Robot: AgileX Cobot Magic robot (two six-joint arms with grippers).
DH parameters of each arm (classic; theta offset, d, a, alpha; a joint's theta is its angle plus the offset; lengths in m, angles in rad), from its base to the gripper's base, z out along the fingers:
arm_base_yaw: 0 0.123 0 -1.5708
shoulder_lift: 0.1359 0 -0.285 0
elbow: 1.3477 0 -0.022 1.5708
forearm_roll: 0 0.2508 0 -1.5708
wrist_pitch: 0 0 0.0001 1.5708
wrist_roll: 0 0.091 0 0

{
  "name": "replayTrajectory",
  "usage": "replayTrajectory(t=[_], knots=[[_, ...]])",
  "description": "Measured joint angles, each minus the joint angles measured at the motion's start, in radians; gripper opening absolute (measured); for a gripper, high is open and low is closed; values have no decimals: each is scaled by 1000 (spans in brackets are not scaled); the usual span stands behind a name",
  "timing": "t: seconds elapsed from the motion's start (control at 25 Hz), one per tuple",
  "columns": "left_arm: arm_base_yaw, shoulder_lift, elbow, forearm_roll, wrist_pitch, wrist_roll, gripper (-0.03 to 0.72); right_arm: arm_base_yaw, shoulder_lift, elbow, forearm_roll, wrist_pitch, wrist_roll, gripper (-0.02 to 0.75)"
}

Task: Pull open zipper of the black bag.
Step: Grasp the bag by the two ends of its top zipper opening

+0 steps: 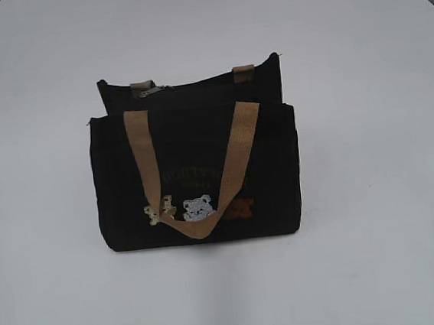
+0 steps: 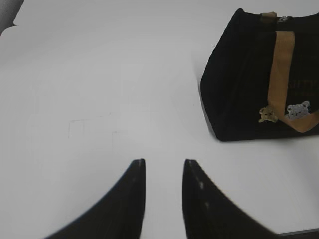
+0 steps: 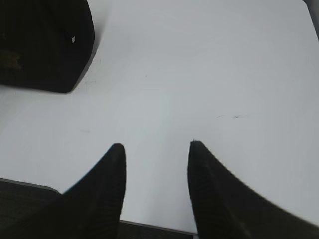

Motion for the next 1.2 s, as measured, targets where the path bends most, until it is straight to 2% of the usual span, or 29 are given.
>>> replayTrajectory(t=[0.68,0.84,0.88,0.96,1.08,1.2], knots=[[0,0,0,-5,0,0,194,0,0,0,0,0,0,328],[0,31,-10,-108,-44,30,195,0,0,0,0,0,2,328],[0,61,-14,-178,-105,92,199,0,0,0,0,0,5,328],[0,187,-14,-343,-242,291,221,0,0,0,19,0,22,328],[0,475,-9,-599,-419,642,276,0,0,0,121,-12,22,328],[0,819,-14,-935,-486,1132,314,0,89,-4,306,-31,-180,326]])
